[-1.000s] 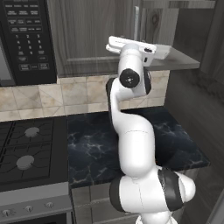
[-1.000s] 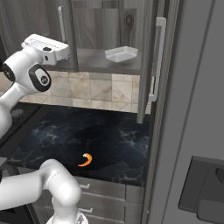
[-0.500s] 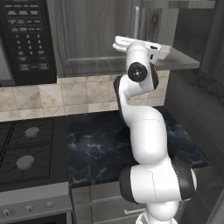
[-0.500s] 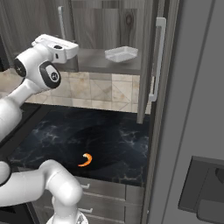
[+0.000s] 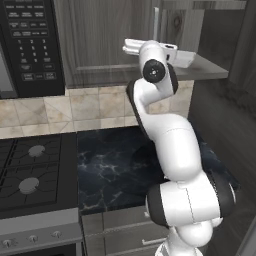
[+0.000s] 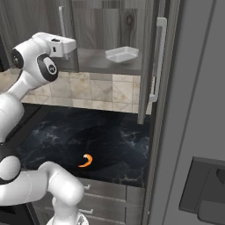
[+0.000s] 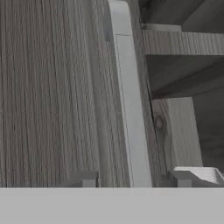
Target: Retrieve the tupperware from the cabinet, then place the raw meat into the tupperware to avoid contamination.
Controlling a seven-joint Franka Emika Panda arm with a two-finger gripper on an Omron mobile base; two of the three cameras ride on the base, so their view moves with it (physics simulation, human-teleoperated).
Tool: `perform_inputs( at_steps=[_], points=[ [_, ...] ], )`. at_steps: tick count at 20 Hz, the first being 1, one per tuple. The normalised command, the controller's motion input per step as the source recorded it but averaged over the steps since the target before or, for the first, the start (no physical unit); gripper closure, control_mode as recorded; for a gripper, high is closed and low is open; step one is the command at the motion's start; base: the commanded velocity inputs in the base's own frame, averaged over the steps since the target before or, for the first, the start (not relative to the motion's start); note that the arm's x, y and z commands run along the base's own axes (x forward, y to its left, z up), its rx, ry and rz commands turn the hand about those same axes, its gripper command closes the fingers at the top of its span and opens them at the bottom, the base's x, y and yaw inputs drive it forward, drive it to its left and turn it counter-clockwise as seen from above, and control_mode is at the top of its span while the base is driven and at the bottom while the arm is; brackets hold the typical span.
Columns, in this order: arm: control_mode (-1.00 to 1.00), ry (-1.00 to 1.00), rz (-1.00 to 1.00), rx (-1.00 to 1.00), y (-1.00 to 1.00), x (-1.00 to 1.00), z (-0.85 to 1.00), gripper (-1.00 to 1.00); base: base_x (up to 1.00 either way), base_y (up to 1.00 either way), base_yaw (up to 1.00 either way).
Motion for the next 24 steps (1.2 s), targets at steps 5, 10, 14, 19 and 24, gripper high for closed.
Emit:
perform_inputs(
  at_steps=[5, 10, 14, 19, 24],
  points=[
    [-1.0, 0.08, 0.01, -0.01, -0.01, 0.76, -0.53, 1.0, 0.0, 0.0, 0.0],
    [-1.0, 0.01, 0.02, 0.0, -0.08, 0.56, -0.35, 1.0, 0.0, 0.0, 0.0],
    [-1.0, -0.03, 0.0, 0.0, -0.01, 0.11, -0.08, 1.0, 0.0, 0.0, 0.0],
    [-1.0, 0.0, 0.0, 0.0, 0.0, 0.0, -0.04, 1.0, 0.0, 0.0, 0.0],
    [-1.0, 0.03, 0.0, 0.0, 0.05, -0.04, 0.0, 1.0, 0.0, 0.0, 0.0]
  ],
)
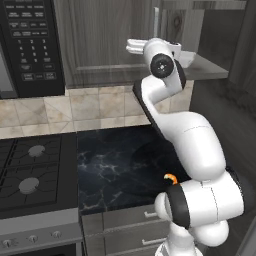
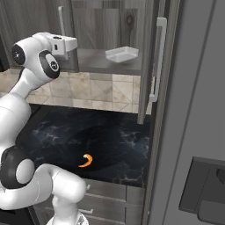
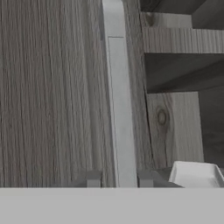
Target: Retrieve the tupperware from the cabinet, then place the raw meat into the tupperware to avoid contamination.
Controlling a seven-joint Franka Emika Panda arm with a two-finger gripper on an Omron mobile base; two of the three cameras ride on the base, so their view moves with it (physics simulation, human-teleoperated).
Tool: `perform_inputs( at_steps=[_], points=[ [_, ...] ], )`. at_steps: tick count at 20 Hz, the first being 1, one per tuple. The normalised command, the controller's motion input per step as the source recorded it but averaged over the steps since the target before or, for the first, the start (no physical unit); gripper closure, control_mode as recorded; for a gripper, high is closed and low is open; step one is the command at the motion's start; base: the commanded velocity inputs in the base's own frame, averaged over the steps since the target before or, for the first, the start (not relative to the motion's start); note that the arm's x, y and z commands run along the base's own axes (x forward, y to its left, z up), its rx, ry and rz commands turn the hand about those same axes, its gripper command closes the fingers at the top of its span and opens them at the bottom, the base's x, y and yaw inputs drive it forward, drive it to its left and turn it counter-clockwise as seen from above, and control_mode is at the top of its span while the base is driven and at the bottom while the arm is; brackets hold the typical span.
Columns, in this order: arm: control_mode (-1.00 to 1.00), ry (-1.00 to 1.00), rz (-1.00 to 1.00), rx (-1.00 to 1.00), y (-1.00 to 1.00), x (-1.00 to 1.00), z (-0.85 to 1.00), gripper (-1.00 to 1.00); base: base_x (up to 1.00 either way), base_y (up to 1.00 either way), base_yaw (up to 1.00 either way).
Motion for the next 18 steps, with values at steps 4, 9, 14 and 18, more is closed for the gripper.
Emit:
perform_inputs(
  at_steps=[4, 9, 14, 18],
  points=[
    [-1.0, 0.08, 0.0, -0.01, 0.19, -0.21, 0.0, 1.0, 0.0, 0.0, 0.0],
    [-1.0, 0.01, 0.0, -0.02, 0.27, -0.4, 0.0, 1.0, 0.0, 0.0, 0.0],
    [-1.0, 0.0, 0.0, -0.03, 0.36, -0.48, 0.0, 1.0, 0.0, 0.0, 0.0],
    [-1.0, 0.0, 0.0, -0.04, 0.45, -0.46, 0.0, 1.0, 0.0, 0.0, 0.0]
  ],
)
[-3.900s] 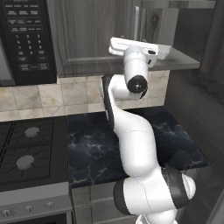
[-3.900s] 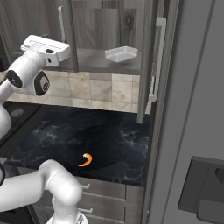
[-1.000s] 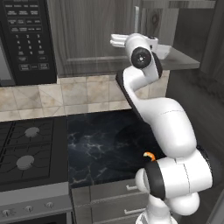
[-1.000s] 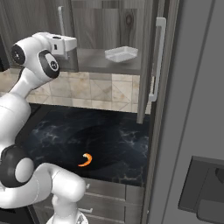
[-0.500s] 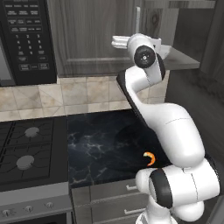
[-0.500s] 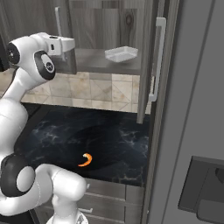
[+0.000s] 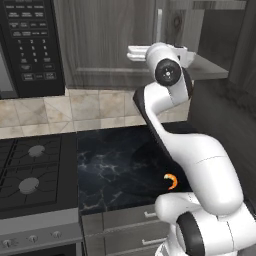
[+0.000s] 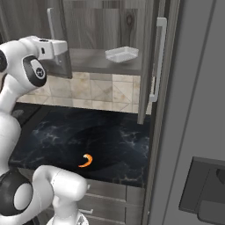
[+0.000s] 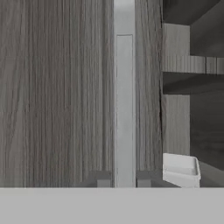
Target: Retrieve the tupperware from the cabinet, then place the raw meat into the tupperware to avoid contamination.
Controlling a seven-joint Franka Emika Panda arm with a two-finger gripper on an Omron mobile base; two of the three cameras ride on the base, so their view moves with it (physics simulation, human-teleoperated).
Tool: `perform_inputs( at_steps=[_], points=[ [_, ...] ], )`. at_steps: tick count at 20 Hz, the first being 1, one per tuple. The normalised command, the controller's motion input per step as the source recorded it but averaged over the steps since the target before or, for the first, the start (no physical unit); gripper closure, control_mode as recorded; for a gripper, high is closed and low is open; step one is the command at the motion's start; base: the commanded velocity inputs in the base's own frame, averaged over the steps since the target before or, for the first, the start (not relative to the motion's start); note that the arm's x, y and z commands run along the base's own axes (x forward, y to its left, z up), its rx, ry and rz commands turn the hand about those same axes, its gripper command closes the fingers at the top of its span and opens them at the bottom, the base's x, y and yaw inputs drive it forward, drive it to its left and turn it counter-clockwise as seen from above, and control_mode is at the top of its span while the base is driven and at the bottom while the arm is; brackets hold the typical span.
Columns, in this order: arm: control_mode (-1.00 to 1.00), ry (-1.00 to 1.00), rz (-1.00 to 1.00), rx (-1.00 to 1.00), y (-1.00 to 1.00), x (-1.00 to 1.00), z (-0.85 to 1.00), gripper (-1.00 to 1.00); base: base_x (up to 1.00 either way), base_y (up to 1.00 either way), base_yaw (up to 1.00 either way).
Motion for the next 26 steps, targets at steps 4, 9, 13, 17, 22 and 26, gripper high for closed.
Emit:
perform_inputs(
  at_steps=[4, 9, 13, 17, 22, 26],
  points=[
    [-1.0, 0.02, 0.01, -0.07, 0.66, -0.43, 0.0, 1.0, 0.0, 0.0, 0.0],
    [-1.0, 0.06, 0.01, -0.09, 0.83, -0.45, 0.0, 1.0, 0.0, 0.0, 0.0],
    [-1.0, 0.06, 0.0, -0.1, 0.88, -0.44, 0.0, 1.0, 0.0, 0.0, 0.0],
    [-1.0, 0.04, 0.0, -0.1, 0.84, -0.43, -0.06, 1.0, 0.0, 0.0, 0.0],
    [-1.0, 0.01, 0.0, -0.08, 0.78, -0.43, -0.14, 1.0, 0.0, 0.0, 0.0],
    [-1.0, 0.0, 0.0, -0.07, 0.61, -0.43, -0.23, 1.0, 0.0, 0.0, 0.0]
  ],
)
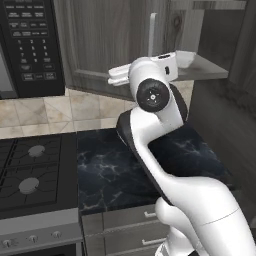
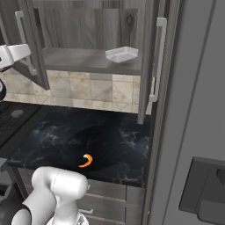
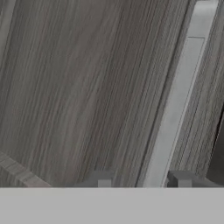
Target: Retrieve the tupperware from the cabinet, then place the raw meat into the tupperware to avoid contamination.
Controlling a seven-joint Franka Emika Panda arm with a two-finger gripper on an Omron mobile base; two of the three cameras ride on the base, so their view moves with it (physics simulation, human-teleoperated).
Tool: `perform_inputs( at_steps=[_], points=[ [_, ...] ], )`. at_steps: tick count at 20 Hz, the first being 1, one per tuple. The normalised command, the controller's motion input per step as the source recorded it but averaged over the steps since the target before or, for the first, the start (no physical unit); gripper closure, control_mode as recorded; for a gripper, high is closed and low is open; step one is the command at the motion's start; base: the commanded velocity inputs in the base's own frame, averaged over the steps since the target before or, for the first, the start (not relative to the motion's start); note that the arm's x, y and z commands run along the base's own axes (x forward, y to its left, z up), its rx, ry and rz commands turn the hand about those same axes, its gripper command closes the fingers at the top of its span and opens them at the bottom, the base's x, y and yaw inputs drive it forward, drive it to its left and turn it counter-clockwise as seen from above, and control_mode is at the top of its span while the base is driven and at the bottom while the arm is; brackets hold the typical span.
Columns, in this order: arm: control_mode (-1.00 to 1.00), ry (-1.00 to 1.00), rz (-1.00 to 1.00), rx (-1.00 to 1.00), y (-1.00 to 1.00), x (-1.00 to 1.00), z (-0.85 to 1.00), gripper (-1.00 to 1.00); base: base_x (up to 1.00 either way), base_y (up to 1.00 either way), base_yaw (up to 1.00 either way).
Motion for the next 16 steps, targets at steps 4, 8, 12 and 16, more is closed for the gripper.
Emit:
perform_inputs(
  at_steps=[4, 8, 12, 16],
  points=[
    [-1.0, -0.07, 0.0, -0.03, 0.16, -0.06, -0.09, -1.0, 0.0, 0.0, 0.0],
    [-1.0, -0.01, 0.0, 0.0, 0.0, -0.09, 0.0, -1.0, 0.0, 0.0, 0.0],
    [-1.0, -0.09, -0.02, 0.01, 0.13, -0.45, 0.07, -1.0, 0.0, 0.0, 0.0],
    [-1.0, -0.09, -0.06, 0.04, 0.24, -0.54, 0.14, -1.0, 0.0, 0.0, 0.0]
  ],
)
